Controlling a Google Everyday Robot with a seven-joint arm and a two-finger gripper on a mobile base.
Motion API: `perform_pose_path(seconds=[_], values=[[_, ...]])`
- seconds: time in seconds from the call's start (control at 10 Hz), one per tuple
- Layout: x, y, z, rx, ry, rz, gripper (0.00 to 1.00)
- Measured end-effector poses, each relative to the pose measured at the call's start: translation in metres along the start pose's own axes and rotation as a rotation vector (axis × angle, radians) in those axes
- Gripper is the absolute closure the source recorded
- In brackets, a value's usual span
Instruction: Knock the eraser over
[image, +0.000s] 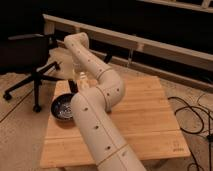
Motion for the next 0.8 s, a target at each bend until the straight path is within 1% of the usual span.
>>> perform_pose_path(seconds=[0.1, 0.2, 0.4, 0.5, 0.6, 0.8], values=[[-0.001, 0.000, -0.001, 0.001, -0.005, -0.002, 0.35], [-0.013, -0.004, -0.003, 0.008, -0.052, -0.007, 0.35], [-0.047, -0.010, -0.016, 0.039, -0.186, -0.026, 0.35], [-0.062, -0.015, -0.026, 0.047, -0.255, -0.033, 0.35], [-0.070, -0.017, -0.034, 0.038, -0.296, -0.038, 0.35], [-0.071, -0.019, -0.036, 0.036, -0.305, -0.038, 0.35]])
